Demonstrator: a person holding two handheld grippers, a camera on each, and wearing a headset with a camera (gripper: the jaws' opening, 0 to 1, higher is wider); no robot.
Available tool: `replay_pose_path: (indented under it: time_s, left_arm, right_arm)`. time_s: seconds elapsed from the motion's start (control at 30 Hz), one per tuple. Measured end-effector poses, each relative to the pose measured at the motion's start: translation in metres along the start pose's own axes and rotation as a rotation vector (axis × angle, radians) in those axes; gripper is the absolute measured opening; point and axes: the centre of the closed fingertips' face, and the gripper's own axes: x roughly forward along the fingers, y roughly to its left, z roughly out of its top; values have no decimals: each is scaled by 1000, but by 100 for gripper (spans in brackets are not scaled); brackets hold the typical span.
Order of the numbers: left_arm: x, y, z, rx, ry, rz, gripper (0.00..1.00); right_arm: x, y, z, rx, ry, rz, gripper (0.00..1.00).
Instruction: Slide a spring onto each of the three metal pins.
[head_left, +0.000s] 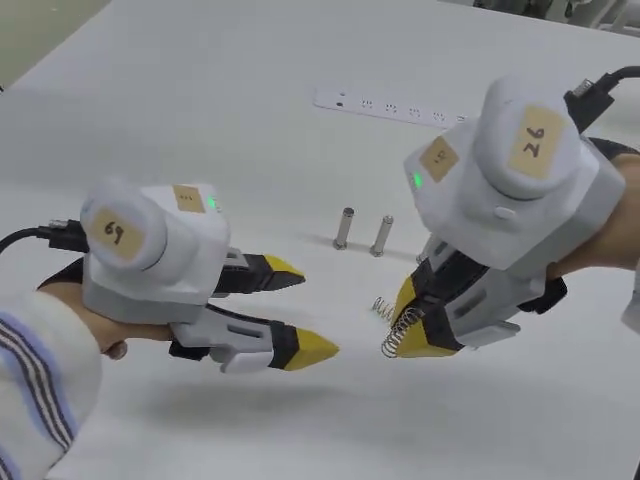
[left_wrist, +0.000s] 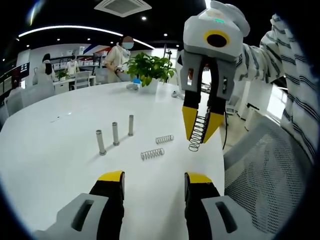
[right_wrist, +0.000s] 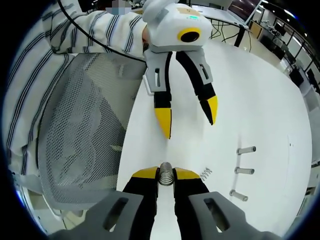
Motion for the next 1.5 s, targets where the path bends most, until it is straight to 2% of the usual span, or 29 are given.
replay_pose_path:
  time_s: [0.1,0.23,0.3,0.43,0.57,0.77,0.9,1.1,1.5]
  left_arm:
    - [-1,3,-2,-1,9,16,51]
    - [-2,7,1,-6,-6,33,60]
    - [-3,9,0,-12,-6,35,62]
    - [-4,19,-4,-16,7,84,66]
    - [-6,27,-3,-40,-9,120,66]
    - [-7,31,-4,-61,-7,136,75]
    - [-7,36,-1,-70,-30,165,80]
    - [-9,40,-3,-78,-20,174,84]
    - [-10,45,-3,-107,-27,187,94]
  right_arm:
    - [-1,-3,0,9,-3,-1,8]
    - [-1,-7,-5,17,8,0,8]
    - [-2,-9,-6,19,14,0,8]
    - [-4,-14,-7,26,15,-4,8]
    - [-7,-19,-8,20,23,-11,8]
    - [-14,-30,-6,11,30,-24,8]
    - [-18,-38,-8,-12,58,-40,8]
    - [-21,-46,-7,-31,77,-38,8]
    - [-30,-75,2,-58,92,-59,8]
